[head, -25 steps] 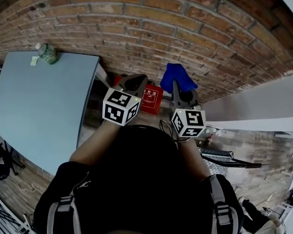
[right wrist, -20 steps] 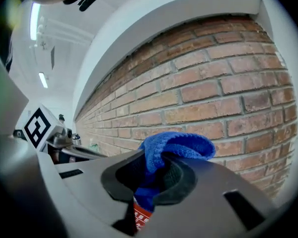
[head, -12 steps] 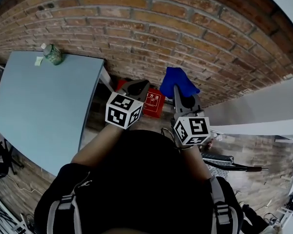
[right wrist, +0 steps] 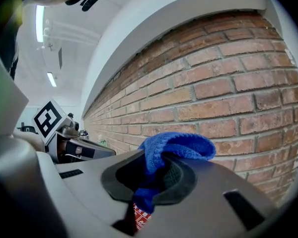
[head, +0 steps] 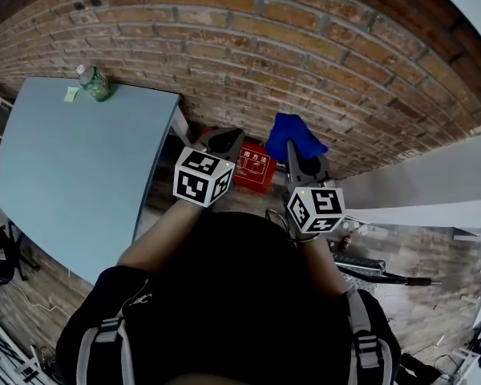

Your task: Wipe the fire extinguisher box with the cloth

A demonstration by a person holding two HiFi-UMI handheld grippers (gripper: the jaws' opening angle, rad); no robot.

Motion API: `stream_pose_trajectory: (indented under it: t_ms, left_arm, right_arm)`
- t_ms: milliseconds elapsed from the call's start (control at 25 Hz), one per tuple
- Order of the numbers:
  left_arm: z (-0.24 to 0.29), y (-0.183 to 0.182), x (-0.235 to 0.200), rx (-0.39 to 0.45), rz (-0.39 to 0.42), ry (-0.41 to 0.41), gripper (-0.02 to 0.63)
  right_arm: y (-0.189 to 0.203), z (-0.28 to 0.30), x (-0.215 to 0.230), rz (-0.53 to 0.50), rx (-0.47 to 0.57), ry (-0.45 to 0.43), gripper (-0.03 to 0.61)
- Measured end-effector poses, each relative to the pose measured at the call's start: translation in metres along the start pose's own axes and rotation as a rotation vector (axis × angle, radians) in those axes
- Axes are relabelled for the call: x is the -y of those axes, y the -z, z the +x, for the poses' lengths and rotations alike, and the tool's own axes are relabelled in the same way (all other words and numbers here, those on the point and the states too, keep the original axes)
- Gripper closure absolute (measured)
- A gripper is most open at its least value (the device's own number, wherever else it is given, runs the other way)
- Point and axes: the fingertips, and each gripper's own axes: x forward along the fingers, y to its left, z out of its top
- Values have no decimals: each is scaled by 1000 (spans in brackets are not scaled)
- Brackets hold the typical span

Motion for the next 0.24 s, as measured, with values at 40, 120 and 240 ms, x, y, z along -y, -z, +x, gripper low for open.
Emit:
stream_pose_trajectory:
  t_ms: [40,120,240]
  left_arm:
    - [0,2,-1,-6,-3,-2,620]
    - [-1,3,-2,-9,-4,-6,620]
    - [-2,2,-3,-3,-4,-11,620]
  right_arm:
    - [2,-1,2,-5,-3,6,537]
    - [5,-3,6,1,-11,15,536]
    - [10,-5,10,15,-21,24,535]
